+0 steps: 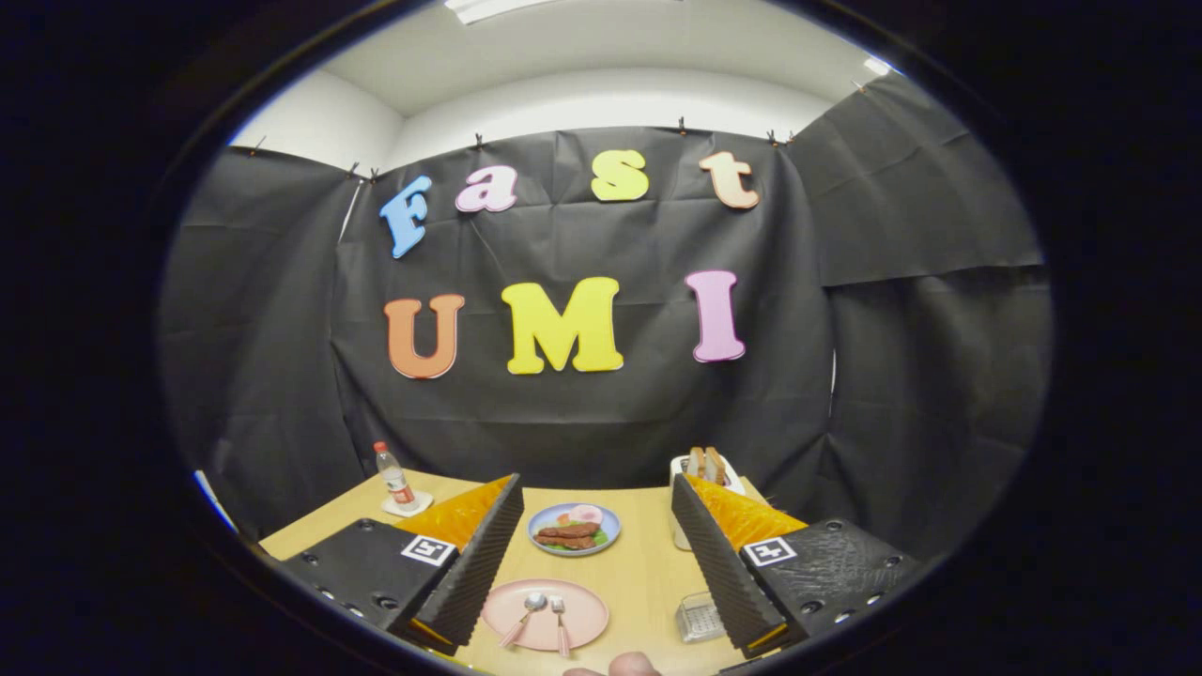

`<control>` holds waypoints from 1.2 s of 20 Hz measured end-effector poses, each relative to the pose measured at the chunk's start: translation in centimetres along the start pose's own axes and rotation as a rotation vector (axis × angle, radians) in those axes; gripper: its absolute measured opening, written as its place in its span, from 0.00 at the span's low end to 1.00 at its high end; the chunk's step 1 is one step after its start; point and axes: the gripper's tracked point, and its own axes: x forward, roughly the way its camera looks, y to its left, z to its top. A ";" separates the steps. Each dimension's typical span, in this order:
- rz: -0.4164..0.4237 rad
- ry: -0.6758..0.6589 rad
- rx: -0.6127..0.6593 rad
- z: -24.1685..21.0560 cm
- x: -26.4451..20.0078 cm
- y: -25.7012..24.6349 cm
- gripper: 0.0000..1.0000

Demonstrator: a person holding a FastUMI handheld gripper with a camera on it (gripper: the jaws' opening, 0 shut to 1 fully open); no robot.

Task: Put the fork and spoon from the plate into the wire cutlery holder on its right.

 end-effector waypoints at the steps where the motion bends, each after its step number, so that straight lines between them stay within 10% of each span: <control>1: 0.003 0.001 -0.003 -0.2 0.1 0.2 0.95; 11: 0.048 0.076 -0.016 -4.5 0.1 2.5 0.95; 24: 0.119 0.570 -0.161 -25.8 2.1 4.5 0.95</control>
